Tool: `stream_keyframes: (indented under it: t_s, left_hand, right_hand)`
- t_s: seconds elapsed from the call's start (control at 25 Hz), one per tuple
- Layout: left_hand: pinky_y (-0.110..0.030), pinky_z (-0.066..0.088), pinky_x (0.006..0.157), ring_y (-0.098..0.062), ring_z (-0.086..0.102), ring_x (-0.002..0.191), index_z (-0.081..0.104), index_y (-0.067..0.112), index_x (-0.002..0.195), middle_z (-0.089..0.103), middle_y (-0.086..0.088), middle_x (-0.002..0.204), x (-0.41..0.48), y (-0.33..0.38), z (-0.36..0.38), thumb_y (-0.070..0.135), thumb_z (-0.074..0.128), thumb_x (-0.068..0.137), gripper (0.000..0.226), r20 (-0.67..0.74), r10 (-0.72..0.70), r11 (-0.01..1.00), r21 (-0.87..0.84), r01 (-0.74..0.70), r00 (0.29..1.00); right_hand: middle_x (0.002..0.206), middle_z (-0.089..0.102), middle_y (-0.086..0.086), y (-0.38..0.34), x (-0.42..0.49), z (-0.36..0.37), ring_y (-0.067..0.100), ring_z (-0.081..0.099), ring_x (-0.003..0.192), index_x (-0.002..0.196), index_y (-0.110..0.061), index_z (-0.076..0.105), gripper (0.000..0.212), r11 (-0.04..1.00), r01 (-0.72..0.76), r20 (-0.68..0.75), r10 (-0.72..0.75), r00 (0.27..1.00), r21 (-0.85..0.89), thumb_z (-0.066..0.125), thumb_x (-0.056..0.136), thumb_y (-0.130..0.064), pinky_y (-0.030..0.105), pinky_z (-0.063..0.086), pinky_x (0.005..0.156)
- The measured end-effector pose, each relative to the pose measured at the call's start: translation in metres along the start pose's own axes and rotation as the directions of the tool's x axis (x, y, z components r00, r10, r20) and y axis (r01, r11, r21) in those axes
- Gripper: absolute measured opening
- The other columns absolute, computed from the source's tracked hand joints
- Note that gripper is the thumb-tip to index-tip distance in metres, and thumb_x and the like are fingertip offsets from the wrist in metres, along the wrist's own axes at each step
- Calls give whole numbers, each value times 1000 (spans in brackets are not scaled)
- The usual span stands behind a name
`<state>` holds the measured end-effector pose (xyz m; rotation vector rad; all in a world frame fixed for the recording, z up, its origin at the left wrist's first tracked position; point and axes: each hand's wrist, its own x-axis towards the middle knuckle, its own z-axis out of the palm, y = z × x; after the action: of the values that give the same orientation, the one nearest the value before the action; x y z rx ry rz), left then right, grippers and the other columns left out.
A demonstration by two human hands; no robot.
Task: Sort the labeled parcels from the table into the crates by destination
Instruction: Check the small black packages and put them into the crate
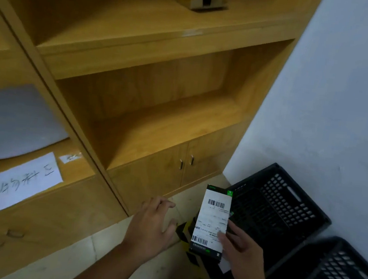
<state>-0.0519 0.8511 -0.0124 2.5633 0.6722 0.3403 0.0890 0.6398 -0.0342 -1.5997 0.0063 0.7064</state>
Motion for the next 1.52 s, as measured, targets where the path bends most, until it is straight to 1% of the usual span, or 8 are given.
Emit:
stream_keyframes:
  t_s: [0.28, 0.48, 0.6, 0.8, 0.92, 1.12, 1.32, 1.52]
  left_hand:
    - [-29, 43, 93, -15, 53, 110, 64, 21, 122, 55, 7, 116, 79, -8, 19, 40, 59, 91, 36, 139, 125, 992, -21, -124, 982]
    - [-25, 40, 94, -8, 48, 112, 58, 30, 126, 49, 14, 119, 147, -2, 35, 49, 46, 92, 41, 277, 220, 970, 41, -241, 935]
    - [-22, 40, 93, -4, 47, 110, 55, 37, 125, 47, 20, 119, 185, -4, 45, 51, 46, 92, 37, 332, 249, 957, 60, -284, 910]
    - [-22, 41, 87, 0, 43, 105, 51, 44, 120, 43, 26, 116, 245, -6, 96, 56, 44, 90, 33, 457, 303, 941, -4, -338, 837]
    - [-25, 44, 87, -4, 49, 106, 56, 40, 118, 46, 27, 115, 286, -17, 144, 54, 49, 89, 33, 519, 290, 948, -41, -316, 804]
    - [-26, 44, 87, -8, 55, 106, 63, 37, 114, 51, 23, 114, 334, -45, 238, 33, 71, 88, 27, 628, 296, 934, -34, -355, 720]
    - [-11, 33, 78, 6, 44, 100, 55, 51, 105, 46, 37, 114, 346, -83, 290, 32, 66, 86, 29, 661, 190, 972, -22, -234, 726]
    - [-22, 33, 77, 1, 47, 100, 58, 55, 100, 41, 46, 118, 347, -116, 310, 31, 75, 82, 35, 701, 72, 987, 52, -152, 709]
  right_hand:
    - [96, 80, 1, -4, 43, 0, 19, 78, 87, 122, -26, 66, 40, 997, -22, -134, 32, 990, 72, 73, 89, -4, 27, 63, 68]
    - [94, 80, -5, -5, 82, -9, 15, 77, 88, 134, -15, 62, 46, 993, -41, -243, 68, 968, 112, 71, 90, -2, 38, 65, 76]
    - [90, 80, -7, -7, 100, -16, 9, 76, 85, 134, -15, 62, 46, 989, -78, -305, 114, 946, 127, 70, 91, -2, 26, 63, 67]
    - [104, 75, -2, 9, 134, -44, 13, 73, 92, 135, -20, 62, 46, 978, -142, -466, 197, 862, 151, 72, 91, -7, 22, 62, 72]
    - [100, 77, -3, 52, 162, -58, 11, 75, 85, 126, -25, 65, 43, 954, -206, -549, 294, 783, 217, 74, 89, -4, 18, 60, 66]
    - [106, 74, -5, 153, 242, -58, 10, 74, 90, 116, -31, 62, 35, 908, -352, -541, 418, 730, 227, 72, 92, -8, 22, 61, 71]
    - [115, 68, -1, 238, 327, -43, 14, 68, 104, 132, -15, 57, 42, 897, -413, -441, 438, 783, 158, 71, 93, -8, 34, 62, 86]
    - [127, 66, 5, 278, 369, -33, 18, 66, 111, 140, -13, 50, 51, 838, -530, -406, 531, 743, 127, 70, 93, -7, 37, 58, 93]
